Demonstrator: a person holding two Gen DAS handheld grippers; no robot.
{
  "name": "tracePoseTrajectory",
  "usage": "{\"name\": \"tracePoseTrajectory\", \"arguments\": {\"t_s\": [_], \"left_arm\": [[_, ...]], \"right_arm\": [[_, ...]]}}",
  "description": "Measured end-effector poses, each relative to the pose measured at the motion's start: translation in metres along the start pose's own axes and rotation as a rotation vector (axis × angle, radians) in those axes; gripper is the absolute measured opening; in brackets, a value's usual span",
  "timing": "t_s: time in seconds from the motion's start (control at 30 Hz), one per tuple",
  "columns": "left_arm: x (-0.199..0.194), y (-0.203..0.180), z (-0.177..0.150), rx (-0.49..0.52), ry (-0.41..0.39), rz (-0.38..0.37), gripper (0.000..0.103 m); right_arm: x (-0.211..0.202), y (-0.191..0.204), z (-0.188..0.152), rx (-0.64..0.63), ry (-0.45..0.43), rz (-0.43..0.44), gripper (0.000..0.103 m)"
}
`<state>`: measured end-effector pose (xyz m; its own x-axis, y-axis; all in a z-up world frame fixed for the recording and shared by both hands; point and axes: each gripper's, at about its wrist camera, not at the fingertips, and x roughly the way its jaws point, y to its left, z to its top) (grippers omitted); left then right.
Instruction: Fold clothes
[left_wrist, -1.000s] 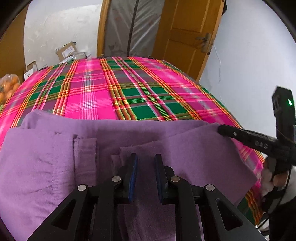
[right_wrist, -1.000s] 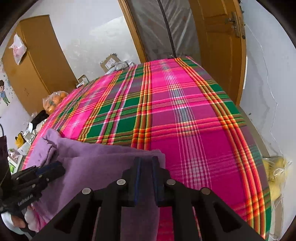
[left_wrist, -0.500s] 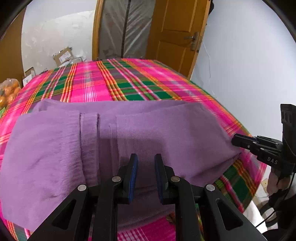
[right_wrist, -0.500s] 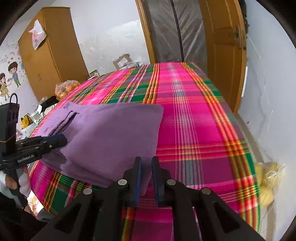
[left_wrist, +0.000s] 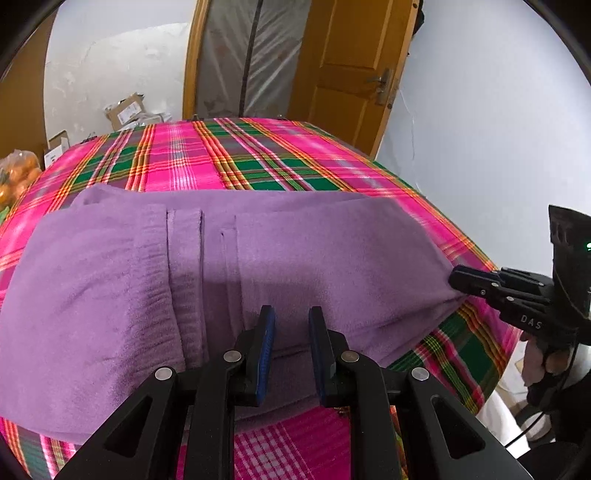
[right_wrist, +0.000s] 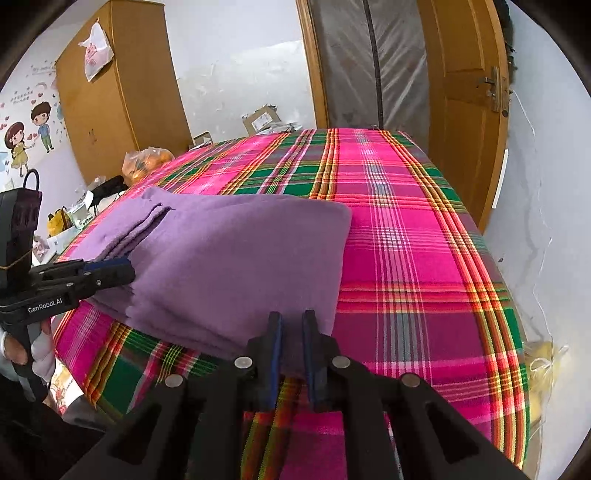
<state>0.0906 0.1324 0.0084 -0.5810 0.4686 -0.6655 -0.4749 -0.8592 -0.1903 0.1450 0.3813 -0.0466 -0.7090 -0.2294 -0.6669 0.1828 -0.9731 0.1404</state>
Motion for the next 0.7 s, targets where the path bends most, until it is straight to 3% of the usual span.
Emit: {"name": "tracePoseTrajectory", "arguments": {"t_s": [0.17,0.37,0.53,0.7], "left_arm": [[-0.008,-0.001,0.001,0.008,-0.006,0.013,0.019],[-0.037,0.017,0.009,-0.016,-0.086,0.045,0.019],[-0.040,0.051,0.007,-0.088,-0.080,0.118,0.019],[-0.033,0.056,-0.005,-0.091,-0.067,0.121,0.021]], "right_arm": [[0.000,0.001,0.004,0.036,0.011,-0.018,0.011],[-0.002,0.016,0.012,0.025,-0.037,-0.030,0.011],[0.008,0.026,0.017,0.024,-0.030,0.006,0.011],[0.019,0.029,0.016,0.027,0.001,0.004,0.011]]}}
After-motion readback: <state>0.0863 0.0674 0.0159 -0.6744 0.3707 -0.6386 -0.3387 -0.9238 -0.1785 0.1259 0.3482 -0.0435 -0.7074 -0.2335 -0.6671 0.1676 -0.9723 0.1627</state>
